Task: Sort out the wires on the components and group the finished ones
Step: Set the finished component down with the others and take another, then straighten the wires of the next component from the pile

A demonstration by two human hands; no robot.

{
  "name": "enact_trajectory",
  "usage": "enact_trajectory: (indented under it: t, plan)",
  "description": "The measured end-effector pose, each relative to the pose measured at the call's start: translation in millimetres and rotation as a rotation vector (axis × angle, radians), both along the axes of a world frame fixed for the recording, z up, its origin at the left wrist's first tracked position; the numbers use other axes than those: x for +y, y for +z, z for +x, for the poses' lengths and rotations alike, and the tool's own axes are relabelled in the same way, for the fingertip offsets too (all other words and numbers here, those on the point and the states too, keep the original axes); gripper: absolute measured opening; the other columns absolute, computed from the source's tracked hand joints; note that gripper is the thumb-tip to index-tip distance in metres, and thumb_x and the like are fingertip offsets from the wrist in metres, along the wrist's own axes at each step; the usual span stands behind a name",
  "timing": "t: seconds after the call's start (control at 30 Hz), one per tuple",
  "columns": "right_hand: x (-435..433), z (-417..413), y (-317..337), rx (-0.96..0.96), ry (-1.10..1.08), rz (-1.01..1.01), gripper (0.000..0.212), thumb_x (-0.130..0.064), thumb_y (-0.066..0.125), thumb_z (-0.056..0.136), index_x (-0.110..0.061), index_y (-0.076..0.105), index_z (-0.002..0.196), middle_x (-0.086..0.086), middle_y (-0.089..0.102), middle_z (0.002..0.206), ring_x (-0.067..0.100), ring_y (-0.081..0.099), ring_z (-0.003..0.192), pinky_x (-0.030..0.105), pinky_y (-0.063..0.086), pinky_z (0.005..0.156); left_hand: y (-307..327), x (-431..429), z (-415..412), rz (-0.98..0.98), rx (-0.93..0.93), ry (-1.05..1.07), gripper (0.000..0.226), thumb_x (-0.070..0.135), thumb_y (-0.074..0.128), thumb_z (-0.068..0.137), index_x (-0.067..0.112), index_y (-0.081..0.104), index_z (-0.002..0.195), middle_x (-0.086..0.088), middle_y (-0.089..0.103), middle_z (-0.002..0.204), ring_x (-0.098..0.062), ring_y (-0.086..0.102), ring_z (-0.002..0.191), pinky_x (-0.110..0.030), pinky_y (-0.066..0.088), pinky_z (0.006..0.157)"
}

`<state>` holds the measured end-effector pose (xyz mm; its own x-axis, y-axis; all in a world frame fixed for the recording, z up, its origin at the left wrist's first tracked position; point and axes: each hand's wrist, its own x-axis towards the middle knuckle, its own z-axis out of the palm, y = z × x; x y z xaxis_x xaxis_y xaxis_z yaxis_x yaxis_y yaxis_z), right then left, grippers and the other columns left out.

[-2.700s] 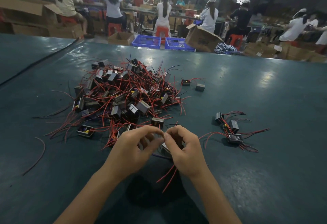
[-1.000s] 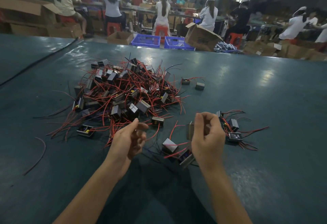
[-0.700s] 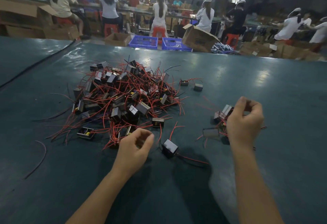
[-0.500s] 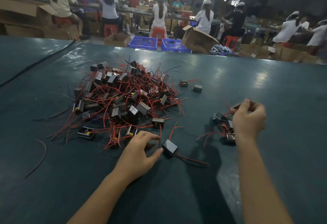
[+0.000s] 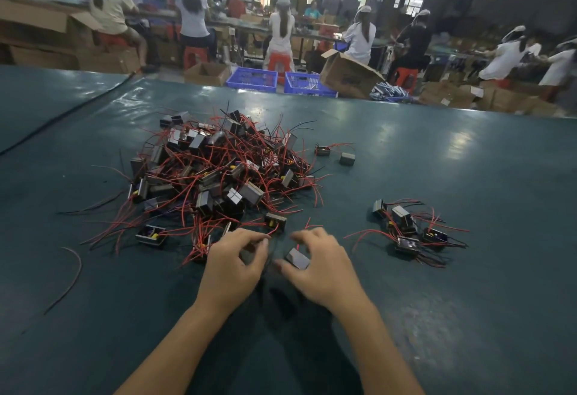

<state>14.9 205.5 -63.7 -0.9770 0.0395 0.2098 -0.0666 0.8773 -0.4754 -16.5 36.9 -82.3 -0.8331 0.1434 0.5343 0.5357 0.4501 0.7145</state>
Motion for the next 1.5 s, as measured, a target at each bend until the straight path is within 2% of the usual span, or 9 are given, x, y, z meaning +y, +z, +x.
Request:
enact_trajectory:
  t: [0.17,0.37,0.5,0.7,0.83,1.0,1.17,1.3,1.5]
  plan:
    - [-4.2,6.9,-17.2,0.068,-0.038,-0.011,0.036,-0.047,0.062,0.09,-0.024,0.063,0.117,-0.006,0.057,0.11,0.016,0.055,0.101,0.028,0.044,0.082,3.2,-3.4,1.9,0.357,-0.077,-0.046,0.022,0.026,0.058,0.092,0.014,0.071,0.079,0.005,0.07,0.074,-0.011,0.066,0.072,-0.023,0.052,0.066]
    - [2.3,5.6,1.4,0.332,-0.276,-1.008,0.005,-0.023,0.066,0.093,-0.019,0.067,0.094,0.001,0.071,0.087,0.019,0.07,0.065,0.029,0.055,0.056,8.0,-0.9,4.5,0.571,-0.115,-0.124,0.009,0.023,0.06,0.089,0.015,0.064,0.089,-0.003,0.071,0.082,-0.014,0.068,0.076,-0.019,0.053,0.071]
    - [9.1,6.8,21.2,0.26,-0.281,-1.799,0.02,-0.025,0.052,0.1,-0.009,0.061,0.094,0.009,0.071,0.074,0.026,0.072,0.061,0.025,0.054,0.046,6.8,4.8,9.9,0.552,-0.231,-0.354,0.03,0.021,0.041,0.096,0.004,0.066,0.097,-0.015,0.071,0.089,-0.022,0.068,0.077,-0.025,0.053,0.072]
    - [9.6,8.0,23.4,0.04,-0.356,-2.168,0.028,-0.033,0.04,0.104,-0.014,0.057,0.091,0.009,0.057,0.079,0.014,0.051,0.054,0.02,0.044,0.042,3.4,9.7,12.3,0.344,-0.144,-0.18,0.017,0.024,0.053,0.091,0.019,0.066,0.101,0.004,0.072,0.09,-0.01,0.068,0.083,-0.019,0.052,0.076]
    - [7.3,8.9,23.7,-0.051,-0.3,-2.195,0.014,-0.017,0.052,0.099,-0.008,0.058,0.09,0.01,0.064,0.073,0.018,0.068,0.063,0.022,0.053,0.048,2.2,7.6,13.2,0.216,-0.164,-0.275,0.026,0.03,0.048,0.095,0.018,0.07,0.092,0.002,0.072,0.085,-0.012,0.067,0.076,-0.023,0.052,0.07]
    - [1.6,6.8,15.9,-0.067,-0.291,-2.095,0.019,-0.021,0.039,0.105,-0.01,0.053,0.107,0.015,0.071,0.088,0.023,0.073,0.07,0.025,0.057,0.051,7.2,6.8,11.3,0.473,-0.22,-0.163,0.044,0.032,0.04,0.102,0.004,0.069,0.083,-0.013,0.067,0.068,-0.016,0.063,0.055,-0.021,0.048,0.05]
    - [-1.9,4.8,8.7,-0.095,-0.331,-1.789,0.029,-0.03,0.038,0.105,-0.012,0.06,0.098,0.004,0.061,0.07,0.009,0.048,0.045,0.02,0.038,0.039,4.1,0.9,5.2,0.244,-0.121,-0.028,0.008,0.013,0.07,0.087,0.017,0.07,0.08,0.001,0.066,0.066,-0.014,0.063,0.059,-0.031,0.053,0.057]
    - [-3.5,2.0,4.9,-0.117,-0.39,-1.719,0.022,-0.027,0.046,0.103,-0.011,0.056,0.092,-0.002,0.035,0.063,0.005,0.029,0.037,0.018,0.026,0.033,1.4,4.1,6.5,0.195,-0.122,-0.041,0.014,0.017,0.074,0.084,0.029,0.071,0.078,0.007,0.067,0.069,-0.011,0.064,0.064,-0.031,0.055,0.06]
    - [-0.2,2.5,4.1,0.012,-0.445,-1.72,0.008,-0.006,0.057,0.097,-0.01,0.055,0.104,0.009,0.06,0.078,0.018,0.067,0.054,0.023,0.05,0.042,1.4,2.4,5.3,0.258,-0.199,-0.017,0.029,0.036,0.051,0.097,0.023,0.069,0.079,0.003,0.068,0.07,-0.012,0.064,0.06,-0.041,0.055,0.06]
